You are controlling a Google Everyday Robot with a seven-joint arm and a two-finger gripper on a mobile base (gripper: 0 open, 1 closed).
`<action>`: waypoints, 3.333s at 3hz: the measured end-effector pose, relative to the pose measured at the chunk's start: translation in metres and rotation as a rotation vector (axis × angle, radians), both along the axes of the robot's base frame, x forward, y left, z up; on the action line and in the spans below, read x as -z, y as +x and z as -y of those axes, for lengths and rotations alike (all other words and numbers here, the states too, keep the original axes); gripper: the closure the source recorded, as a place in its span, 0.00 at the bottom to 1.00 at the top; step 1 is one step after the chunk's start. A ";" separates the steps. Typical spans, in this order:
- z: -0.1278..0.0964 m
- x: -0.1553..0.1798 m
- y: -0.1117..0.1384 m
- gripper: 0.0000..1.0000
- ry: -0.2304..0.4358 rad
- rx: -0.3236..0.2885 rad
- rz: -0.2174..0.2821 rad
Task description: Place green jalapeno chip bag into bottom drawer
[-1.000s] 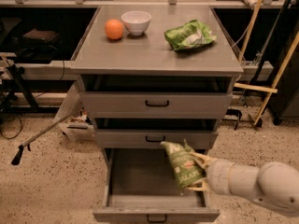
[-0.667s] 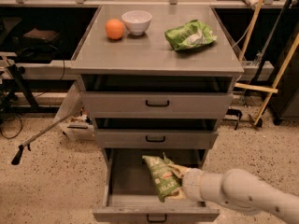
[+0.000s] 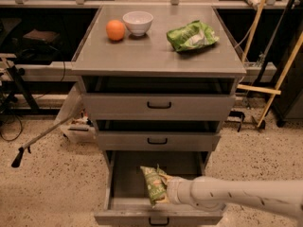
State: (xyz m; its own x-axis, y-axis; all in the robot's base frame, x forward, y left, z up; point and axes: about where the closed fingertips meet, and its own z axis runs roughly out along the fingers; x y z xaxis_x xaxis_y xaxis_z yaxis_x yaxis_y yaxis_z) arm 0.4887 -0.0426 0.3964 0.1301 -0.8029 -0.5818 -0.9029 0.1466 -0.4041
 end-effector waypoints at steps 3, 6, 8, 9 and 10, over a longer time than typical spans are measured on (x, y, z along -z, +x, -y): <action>0.016 0.029 0.067 1.00 -0.063 0.148 0.076; 0.087 0.122 0.144 1.00 -0.046 0.214 0.004; 0.093 0.216 0.124 1.00 -0.254 0.138 -0.179; 0.097 0.253 0.101 1.00 -0.279 0.157 -0.238; 0.097 0.256 0.098 0.81 -0.279 0.155 -0.243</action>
Offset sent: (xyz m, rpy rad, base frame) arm 0.0446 -0.0067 -0.0299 -0.0670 -0.0278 -0.1135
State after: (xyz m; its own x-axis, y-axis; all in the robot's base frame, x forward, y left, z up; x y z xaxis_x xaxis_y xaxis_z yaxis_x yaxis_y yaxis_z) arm 0.5869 -0.1398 0.1406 -0.1201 -0.9337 -0.3373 -0.9528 0.2038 -0.2249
